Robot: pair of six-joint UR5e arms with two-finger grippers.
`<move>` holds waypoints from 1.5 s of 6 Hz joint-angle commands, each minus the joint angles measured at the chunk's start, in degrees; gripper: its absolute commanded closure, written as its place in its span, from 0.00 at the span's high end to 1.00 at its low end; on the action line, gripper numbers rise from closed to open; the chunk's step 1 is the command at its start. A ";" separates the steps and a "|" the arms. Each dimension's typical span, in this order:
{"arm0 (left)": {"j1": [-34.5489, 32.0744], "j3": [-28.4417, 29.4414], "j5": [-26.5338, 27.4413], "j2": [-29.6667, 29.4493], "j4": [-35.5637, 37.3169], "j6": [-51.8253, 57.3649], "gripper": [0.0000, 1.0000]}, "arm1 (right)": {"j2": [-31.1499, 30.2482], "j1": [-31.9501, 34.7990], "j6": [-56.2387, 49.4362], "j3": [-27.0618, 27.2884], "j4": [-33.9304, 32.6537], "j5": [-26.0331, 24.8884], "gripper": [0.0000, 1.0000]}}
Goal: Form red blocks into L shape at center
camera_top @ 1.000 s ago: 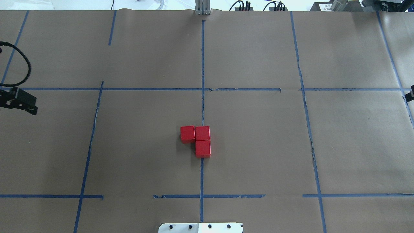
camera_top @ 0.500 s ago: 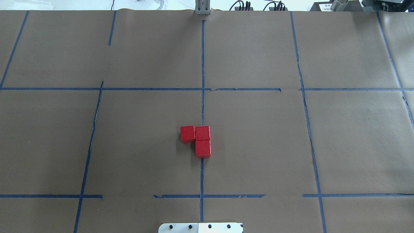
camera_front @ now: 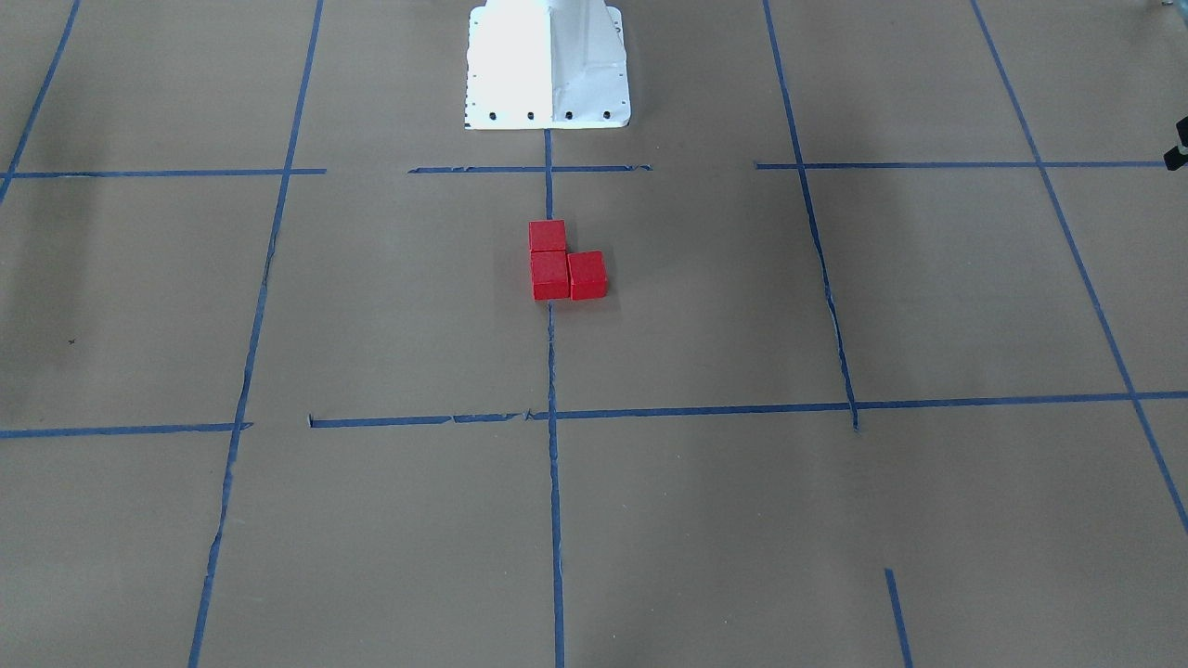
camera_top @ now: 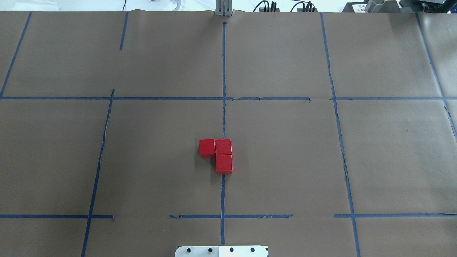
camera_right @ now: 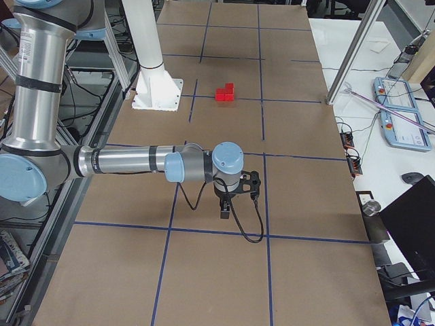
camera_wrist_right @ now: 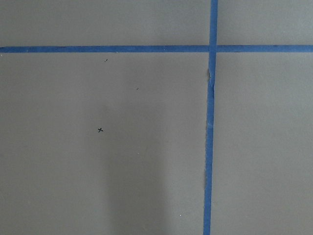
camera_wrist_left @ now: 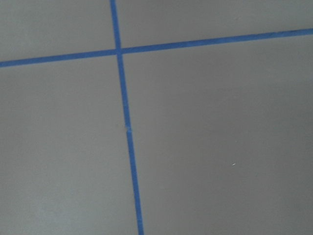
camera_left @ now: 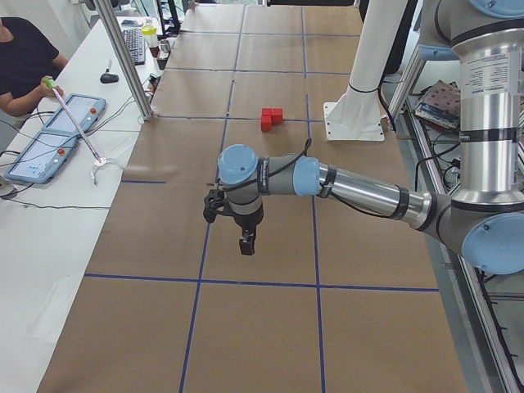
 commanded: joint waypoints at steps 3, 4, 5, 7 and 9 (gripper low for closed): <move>-1.03 -0.26 -0.20 0.71 -0.08 -0.08 1.00 | -1.70 0.03 0.00 2.45 -0.60 -0.68 1.00; -1.03 1.13 -0.11 0.81 -0.17 -0.08 1.00 | -1.87 0.20 0.00 2.89 -0.69 -0.77 1.00; -0.94 3.75 -0.11 1.94 -0.43 0.19 1.00 | -2.14 -0.23 -0.09 3.16 -0.70 -0.77 1.00; -0.94 7.55 0.41 3.08 -8.14 0.02 1.00 | -3.01 -2.42 -0.18 4.21 -0.70 -0.77 1.00; -0.85 6.43 0.68 2.39 -7.64 -0.16 1.00 | -4.16 -2.96 -0.35 4.65 -0.70 -3.39 1.00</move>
